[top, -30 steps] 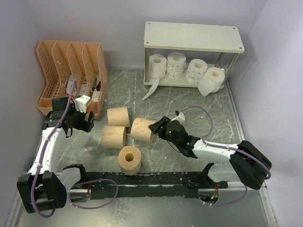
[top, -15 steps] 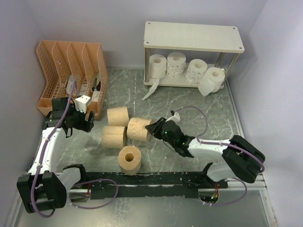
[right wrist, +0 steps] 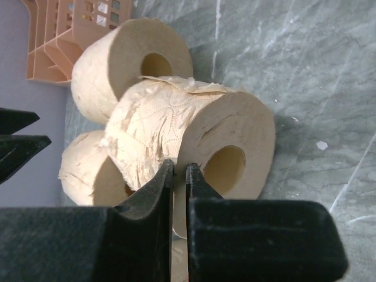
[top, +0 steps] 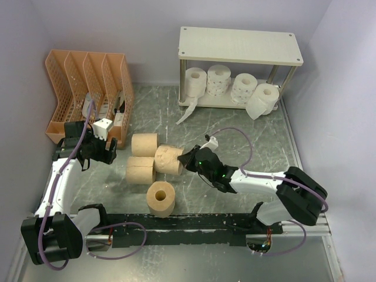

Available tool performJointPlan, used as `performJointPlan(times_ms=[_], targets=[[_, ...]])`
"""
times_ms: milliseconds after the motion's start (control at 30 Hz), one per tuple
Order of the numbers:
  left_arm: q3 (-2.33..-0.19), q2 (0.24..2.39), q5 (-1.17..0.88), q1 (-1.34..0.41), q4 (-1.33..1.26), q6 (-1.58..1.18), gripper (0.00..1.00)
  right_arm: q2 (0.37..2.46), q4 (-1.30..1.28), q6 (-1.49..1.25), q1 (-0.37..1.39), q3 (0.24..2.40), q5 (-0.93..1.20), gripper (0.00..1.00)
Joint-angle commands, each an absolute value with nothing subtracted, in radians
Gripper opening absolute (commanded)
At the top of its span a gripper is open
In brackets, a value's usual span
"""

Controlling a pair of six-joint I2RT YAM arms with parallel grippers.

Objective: Place and organize the paper towels onto the shelf

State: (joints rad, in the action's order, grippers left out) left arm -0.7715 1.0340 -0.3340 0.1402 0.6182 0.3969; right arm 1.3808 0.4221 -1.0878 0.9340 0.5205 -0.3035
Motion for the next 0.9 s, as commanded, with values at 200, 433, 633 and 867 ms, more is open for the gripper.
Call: performJointPlan(times_ms=[200,433,633,867], targets=[[-0.795,1.032,-0.342,0.139,0.614,0.411,0.94,1.300,0.067,-0.891,0.976,0.768,-0.358,0.34],[-0.794,1.029,-0.341,0.138,0.613,0.413,0.94,1.318,0.012,-0.861,0.988,0.796,-0.375,0.27],[-0.793,1.028,-0.343,0.139,0.613,0.413,0.94,1.350,-0.318,-0.861,1.019,0.977,-0.570,0.90],[-0.795,1.030,-0.342,0.140,0.614,0.412,0.94,1.375,-0.535,-0.917,1.032,1.077,-0.652,1.00]])
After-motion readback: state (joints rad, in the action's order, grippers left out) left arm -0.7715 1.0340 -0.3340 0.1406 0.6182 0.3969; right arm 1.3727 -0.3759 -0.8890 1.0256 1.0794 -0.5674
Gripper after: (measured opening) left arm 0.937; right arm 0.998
